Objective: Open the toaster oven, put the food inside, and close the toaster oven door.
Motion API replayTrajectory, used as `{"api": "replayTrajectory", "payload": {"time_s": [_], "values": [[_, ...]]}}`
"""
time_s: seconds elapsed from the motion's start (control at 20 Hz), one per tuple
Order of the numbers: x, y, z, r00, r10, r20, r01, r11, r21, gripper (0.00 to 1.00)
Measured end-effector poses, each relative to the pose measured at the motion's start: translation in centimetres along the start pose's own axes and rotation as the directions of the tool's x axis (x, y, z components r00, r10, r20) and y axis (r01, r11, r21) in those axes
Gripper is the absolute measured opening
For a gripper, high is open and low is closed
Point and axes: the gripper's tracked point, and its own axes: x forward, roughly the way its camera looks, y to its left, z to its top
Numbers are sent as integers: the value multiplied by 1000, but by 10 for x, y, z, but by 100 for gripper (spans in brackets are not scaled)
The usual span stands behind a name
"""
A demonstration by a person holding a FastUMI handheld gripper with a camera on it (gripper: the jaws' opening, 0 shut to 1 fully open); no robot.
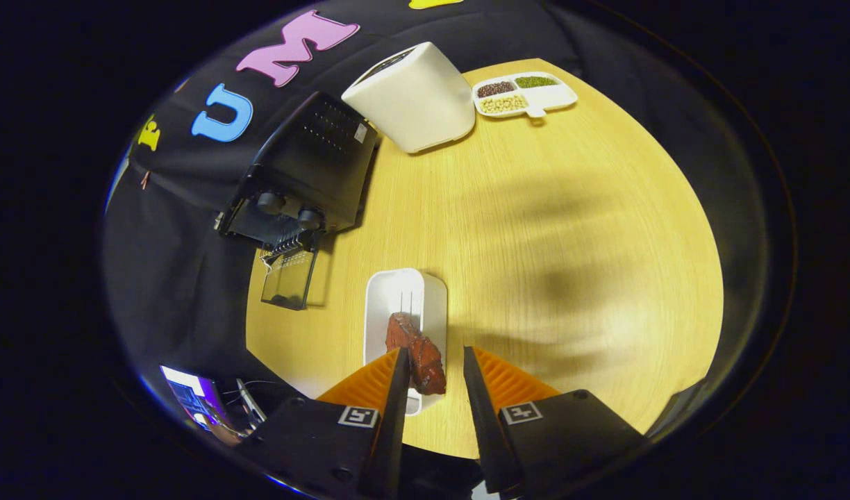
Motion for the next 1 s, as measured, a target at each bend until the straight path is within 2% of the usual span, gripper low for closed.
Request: {"api": "replayTrajectory", "payload": {"time_s": [0.15, 0.25, 0.45, 0.7, 1.0], "values": [[-7, 14, -1, 998, 55, 3, -55, 997, 53, 22], [-11, 12, -1, 999, 28, 46, -29, 999, 18, 15], [-37, 36, 9, 985, 21, 171, -21, 1000, 0, 15], [-65, 103, 9, 946, 51, 321, -37, 998, -49, 14], [-48, 214, -13, 908, 119, 402, -91, 992, -90, 15]]}}
